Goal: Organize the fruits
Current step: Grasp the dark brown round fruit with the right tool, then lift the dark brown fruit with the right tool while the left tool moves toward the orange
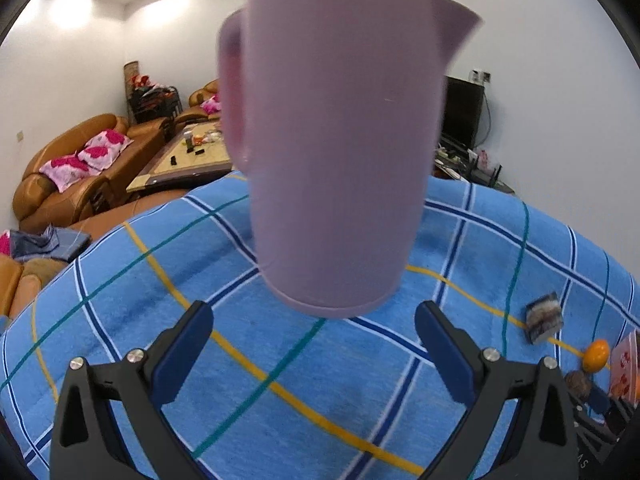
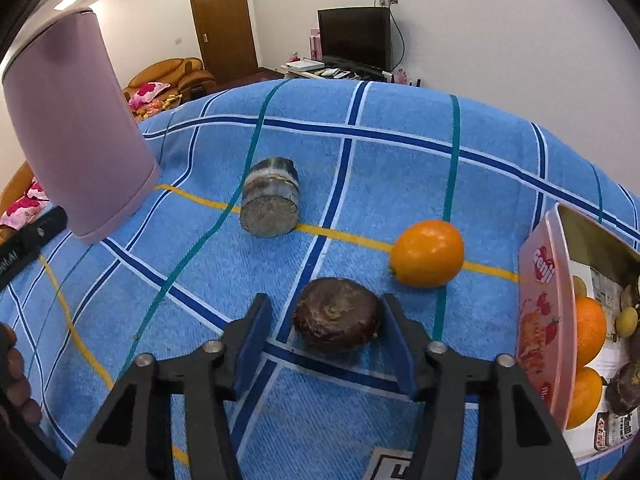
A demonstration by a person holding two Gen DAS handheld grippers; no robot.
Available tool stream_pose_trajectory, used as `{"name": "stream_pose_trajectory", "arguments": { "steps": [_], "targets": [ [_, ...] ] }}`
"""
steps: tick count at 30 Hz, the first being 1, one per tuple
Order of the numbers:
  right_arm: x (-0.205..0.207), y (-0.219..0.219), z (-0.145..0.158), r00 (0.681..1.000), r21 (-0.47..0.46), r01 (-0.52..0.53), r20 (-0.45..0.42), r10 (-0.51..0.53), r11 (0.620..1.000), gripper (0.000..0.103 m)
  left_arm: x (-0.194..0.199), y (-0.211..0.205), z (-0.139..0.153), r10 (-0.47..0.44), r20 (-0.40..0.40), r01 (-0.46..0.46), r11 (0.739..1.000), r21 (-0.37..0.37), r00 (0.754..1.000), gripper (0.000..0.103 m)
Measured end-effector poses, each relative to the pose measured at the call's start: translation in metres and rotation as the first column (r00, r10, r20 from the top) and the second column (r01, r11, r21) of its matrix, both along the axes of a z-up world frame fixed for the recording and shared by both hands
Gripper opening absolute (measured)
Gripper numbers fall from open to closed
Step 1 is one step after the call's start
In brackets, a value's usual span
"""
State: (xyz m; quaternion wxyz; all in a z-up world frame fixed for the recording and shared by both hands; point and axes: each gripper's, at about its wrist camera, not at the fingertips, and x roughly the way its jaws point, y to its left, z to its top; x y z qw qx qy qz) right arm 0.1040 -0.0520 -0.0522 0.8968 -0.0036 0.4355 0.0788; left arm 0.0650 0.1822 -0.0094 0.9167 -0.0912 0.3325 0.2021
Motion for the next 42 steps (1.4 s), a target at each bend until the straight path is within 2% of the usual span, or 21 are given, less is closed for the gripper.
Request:
{"name": "stream_pose_trajectory", "arguments": {
  "steps": [1, 7, 13, 16, 21, 24, 31, 35, 40, 42],
  "targets": [
    [0.000, 0.000, 0.000, 1.000, -0.002, -0.002, 0.001, 0.002, 1.000, 0.043, -0.001, 0.004, 0.000, 0.010, 0.001, -0.010, 1.000, -0.005, 1.000, 0.103],
    [-0.011, -0.009, 0.004, 1.000, 0.051, -0.028, 0.016, 0.027, 0.998, 0.043, -0.002, 0.020, -0.003, 0.060, -0.003, -0.060, 0.998, -0.023, 0.998, 0.103],
    [-0.047, -0.027, 0.017, 0.993, 0.095, -0.044, 0.114, 0.033, 0.995, 0.043, 0.000, 0.019, -0.006, 0.059, -0.013, -0.059, 0.998, -0.013, 0.998, 0.103],
    [-0.068, -0.041, 0.022, 0.989, 0.105, -0.052, 0.142, 0.037, 0.993, 0.043, 0.000, 0.011, -0.006, 0.021, -0.004, -0.021, 1.000, -0.004, 1.000, 0.102],
    [-0.101, -0.067, 0.029, 0.978, 0.079, -0.022, 0.209, 0.005, 0.997, 0.043, 0.001, -0.021, -0.002, -0.151, 0.036, 0.152, 0.988, -0.024, 0.988, 0.102],
    [-0.113, -0.079, 0.034, 0.971, 0.068, -0.010, 0.237, -0.007, 0.998, 0.043, 0.000, -0.042, -0.001, -0.250, 0.050, 0.251, 0.968, -0.012, 0.967, 0.102],
    [-0.138, -0.103, 0.040, 0.966, 0.080, 0.009, 0.258, -0.030, 0.997, 0.043, -0.001, -0.091, -0.007, -0.462, 0.034, 0.463, 0.886, -0.035, 0.886, 0.101],
    [-0.157, -0.117, 0.042, 0.961, 0.075, 0.003, 0.276, -0.024, 0.997, 0.043, -0.005, -0.118, -0.010, -0.529, 0.011, 0.529, 0.848, -0.024, 0.848, 0.100],
    [-0.180, -0.131, 0.044, 0.950, 0.032, 0.013, 0.311, -0.022, 0.999, 0.043, -0.003, -0.144, -0.007, -0.599, -0.004, 0.596, 0.798, -0.084, 0.801, 0.100],
    [-0.188, -0.135, 0.046, 0.944, 0.014, 0.020, 0.329, -0.024, 1.000, 0.043, -0.002, -0.157, -0.004, -0.615, -0.017, 0.613, 0.787, -0.068, 0.788, 0.100]
  ]
}}
